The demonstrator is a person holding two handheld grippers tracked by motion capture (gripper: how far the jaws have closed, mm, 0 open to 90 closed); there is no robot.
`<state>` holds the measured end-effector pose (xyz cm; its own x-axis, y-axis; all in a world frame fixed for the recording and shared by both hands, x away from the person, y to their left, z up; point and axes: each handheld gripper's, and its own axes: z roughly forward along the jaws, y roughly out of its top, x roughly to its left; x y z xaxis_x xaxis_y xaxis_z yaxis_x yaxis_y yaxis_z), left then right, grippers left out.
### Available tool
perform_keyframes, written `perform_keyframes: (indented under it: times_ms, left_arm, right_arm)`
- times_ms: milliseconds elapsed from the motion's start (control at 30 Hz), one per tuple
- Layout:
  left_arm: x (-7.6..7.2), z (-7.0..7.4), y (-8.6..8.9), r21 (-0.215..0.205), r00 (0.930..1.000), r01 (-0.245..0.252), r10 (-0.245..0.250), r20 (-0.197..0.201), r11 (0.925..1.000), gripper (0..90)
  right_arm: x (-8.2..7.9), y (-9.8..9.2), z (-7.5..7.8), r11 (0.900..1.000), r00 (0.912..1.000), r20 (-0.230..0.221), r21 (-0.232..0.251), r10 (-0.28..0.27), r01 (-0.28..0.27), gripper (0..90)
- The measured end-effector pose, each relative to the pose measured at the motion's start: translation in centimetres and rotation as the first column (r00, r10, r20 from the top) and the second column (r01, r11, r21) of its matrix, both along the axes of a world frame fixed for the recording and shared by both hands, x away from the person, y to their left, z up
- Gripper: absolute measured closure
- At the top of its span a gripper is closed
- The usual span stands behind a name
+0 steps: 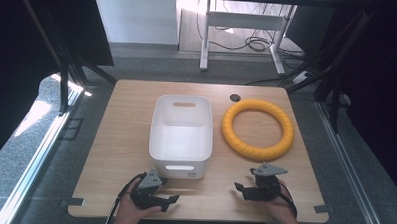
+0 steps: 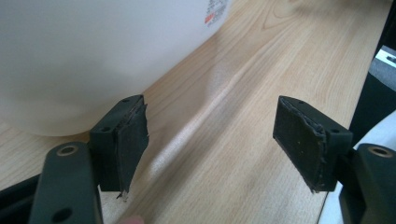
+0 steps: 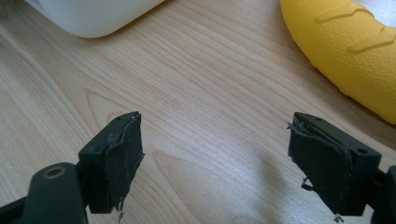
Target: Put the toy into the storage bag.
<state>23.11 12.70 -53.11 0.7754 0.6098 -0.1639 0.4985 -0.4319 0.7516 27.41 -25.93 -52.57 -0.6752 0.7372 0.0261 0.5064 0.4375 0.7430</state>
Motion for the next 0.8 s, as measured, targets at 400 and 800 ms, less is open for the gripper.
perform_keyframes:
  times_ms: [400, 800]
  left_arm:
    - [0.0, -0.1, -0.1, 0.004, 0.9999, 0.007, -0.007, -0.012, 1.0000, 26.6]
    - [0.1, 0.5, 0.0, -0.005, 0.9998, 0.022, -0.022, 0.000, 0.9998, 24.5]
  right_arm:
    - [0.1, 0.0, 0.8, 0.996, 0.9957, -0.025, 0.029, 0.089, -0.089, 26.8]
    - [1.1, -1.0, 4.8, 0.992, 0.9911, 0.039, 0.001, 0.128, -0.128, 30.9]
